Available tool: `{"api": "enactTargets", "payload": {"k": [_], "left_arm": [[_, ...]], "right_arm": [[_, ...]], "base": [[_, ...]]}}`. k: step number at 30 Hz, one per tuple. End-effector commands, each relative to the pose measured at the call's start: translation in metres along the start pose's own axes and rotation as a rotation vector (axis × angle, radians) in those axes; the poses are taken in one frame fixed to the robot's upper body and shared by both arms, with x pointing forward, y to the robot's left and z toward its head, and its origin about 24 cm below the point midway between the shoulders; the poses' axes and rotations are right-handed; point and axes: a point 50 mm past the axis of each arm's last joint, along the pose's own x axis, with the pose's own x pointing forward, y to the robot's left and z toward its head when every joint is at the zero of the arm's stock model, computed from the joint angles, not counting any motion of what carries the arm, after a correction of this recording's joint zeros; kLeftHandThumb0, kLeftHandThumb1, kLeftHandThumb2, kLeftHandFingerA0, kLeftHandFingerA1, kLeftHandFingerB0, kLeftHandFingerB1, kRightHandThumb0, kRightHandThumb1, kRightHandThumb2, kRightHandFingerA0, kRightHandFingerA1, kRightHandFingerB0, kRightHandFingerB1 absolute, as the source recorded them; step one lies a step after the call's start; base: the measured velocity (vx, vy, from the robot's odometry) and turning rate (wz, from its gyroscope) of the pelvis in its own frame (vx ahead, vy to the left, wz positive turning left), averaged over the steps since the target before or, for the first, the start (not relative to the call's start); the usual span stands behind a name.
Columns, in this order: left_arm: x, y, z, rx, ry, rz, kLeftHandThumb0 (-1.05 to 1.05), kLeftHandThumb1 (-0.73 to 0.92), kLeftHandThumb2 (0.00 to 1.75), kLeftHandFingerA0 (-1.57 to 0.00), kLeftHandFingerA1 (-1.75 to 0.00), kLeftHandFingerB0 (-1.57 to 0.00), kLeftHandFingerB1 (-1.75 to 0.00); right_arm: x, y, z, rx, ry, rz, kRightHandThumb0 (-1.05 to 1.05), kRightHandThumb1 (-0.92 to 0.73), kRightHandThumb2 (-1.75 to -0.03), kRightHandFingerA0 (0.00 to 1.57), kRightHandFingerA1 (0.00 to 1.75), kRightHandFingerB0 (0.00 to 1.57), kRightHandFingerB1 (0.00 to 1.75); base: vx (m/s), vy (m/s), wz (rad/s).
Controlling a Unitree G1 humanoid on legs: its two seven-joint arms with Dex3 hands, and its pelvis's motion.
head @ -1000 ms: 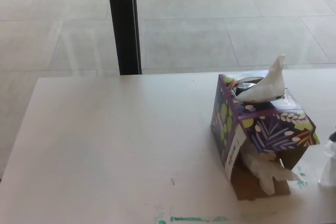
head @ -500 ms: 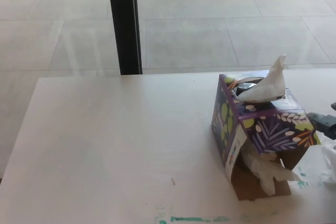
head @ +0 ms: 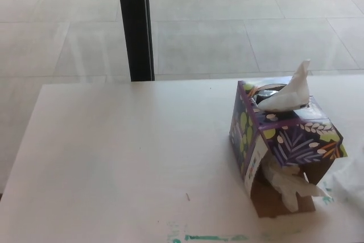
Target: The robot uses its right hand to pull out a tissue from the tissue box kept in the middle of the desk and put it on the right side
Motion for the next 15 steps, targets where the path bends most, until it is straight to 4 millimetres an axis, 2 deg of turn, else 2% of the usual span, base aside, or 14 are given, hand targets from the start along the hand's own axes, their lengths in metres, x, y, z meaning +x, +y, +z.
{"api": "enactTargets", "payload": {"k": [1, 2, 3, 4, 6, 7, 8, 9, 10, 11, 13, 14, 15], "left_arm": [[-0.002, 0.008, 0.01, -0.011, -0.052, 0.017, -0.57, 0.86, 0.65, -0.57, -0.62, -0.52, -0.45], [-0.002, 0.008, 0.01, -0.012, -0.05, 0.017, -0.57, 0.86, 0.65, -0.57, -0.62, -0.52, -0.45], [-0.002, 0.008, 0.009, -0.017, -0.05, 0.017, -0.57, 0.85, 0.65, -0.56, -0.61, -0.52, -0.45], [-0.002, 0.008, 0.009, -0.024, -0.052, 0.017, -0.57, 0.85, 0.65, -0.56, -0.61, -0.52, -0.45], [-0.002, 0.008, 0.009, -0.024, -0.052, 0.017, -0.57, 0.85, 0.65, -0.56, -0.61, -0.52, -0.45], [-0.001, 0.006, 0.01, 0.017, -0.046, 0.028, -0.58, 0.85, 0.65, -0.59, -0.59, -0.55, -0.44], [-0.001, 0.006, 0.009, -0.027, -0.045, 0.021, -0.56, 0.84, 0.65, -0.57, -0.63, -0.53, -0.46], [-0.001, 0.006, 0.009, -0.034, -0.047, 0.016, -0.56, 0.85, 0.65, -0.57, -0.62, -0.54, -0.46], [-0.001, 0.006, 0.009, -0.03, -0.046, 0.013, -0.57, 0.85, 0.65, -0.56, -0.62, -0.53, -0.46], [-0.001, 0.006, 0.01, -0.019, -0.05, 0.011, -0.57, 0.86, 0.65, -0.55, -0.62, -0.53, -0.46], [-0.001, 0.005, 0.005, -0.015, -0.041, 0.011, -0.58, 0.85, 0.65, -0.56, -0.63, -0.54, -0.46], [-0.002, 0.005, 0.005, -0.004, -0.038, 0.014, -0.59, 0.85, 0.65, -0.56, -0.63, -0.53, -0.45], [-0.002, 0.006, 0.005, 0.011, -0.035, 0.017, -0.59, 0.85, 0.65, -0.56, -0.63, -0.53, -0.45]], "right_arm": [[-0.081, -0.041, -0.073, 0.252, 0.357, -0.203, -1.03, -0.64, -1.02, 0.0, 0.13, 0.0, 0.0], [-0.084, -0.04, -0.074, 0.251, 0.367, -0.216, -1.03, -0.64, -1.02, 0.0, 0.13, 0.0, 0.0], [-0.093, -0.031, -0.083, 0.304, 0.385, -0.25, -1.05, -0.75, -1.07, 0.0, 0.12, 0.0, 0.06], [-0.109, -0.018, -0.095, 0.381, 0.419, -0.309, -1.05, -0.75, -1.07, 0.0, 0.12, 0.0, 0.06], [-0.109, -0.018, -0.095, 0.382, 0.418, -0.309, -1.05, -0.75, -1.07, 0.0, 0.12, 0.0, 0.06], [-0.126, -0.001, -0.104, 0.407, 0.529, -0.335, -0.97, -0.75, -1.16, 0.04, 0.41, 0.0, 0.25], [-0.136, 0.015, -0.109, 0.425, 0.613, -0.358, -0.95, -0.92, -0.67, 0.02, 0.77, 0.0, 0.42], [-0.148, 0.032, -0.113, 0.466, 0.712, -0.375, -0.98, -0.92, -0.68, 0.04, 0.8, 0.0, 0.47], [-0.155, 0.042, -0.115, 0.498, 0.757, -0.392, -0.97, -0.92, -0.68, 0.1, 0.89, 0.0, 0.53], [-0.162, 0.057, -0.118, 0.532, 0.824, -0.415, -1.01, -0.75, -1.13, 0.22, 0.79, 0.04, 0.51], [-0.172, 0.081, -0.123, 0.562, 0.959, -0.395, -0.99, -0.74, -1.14, 0.26, 0.88, 0.03, 0.58], [-0.18, 0.101, -0.123, 0.644, 1.045, -0.396, -0.98, -0.88, -0.66, 0.11, 1.14, 0.0, 0.8], [-0.186, 0.119, -0.121, 0.73, 1.113, -0.403, -0.98, -0.88, -0.66, 0.11, 1.14, 0.0, 0.8]], "base": [[0.0, 0.0, 0.0], [0.0, 0.0, 0.0], [0.0, 0.0, 0.0], [0.0, 0.0, 0.0], [0.0, 0.0, 0.0], [0.0, 0.0, 0.0], [0.0, 0.0, 0.0], [0.0, 0.0, 0.0], [0.0, 0.0, 0.0], [0.0, 0.0, 0.0], [0.0, 0.0, 0.0], [0.0, 0.0, 0.0], [0.0, 0.0, 0.0]]}}
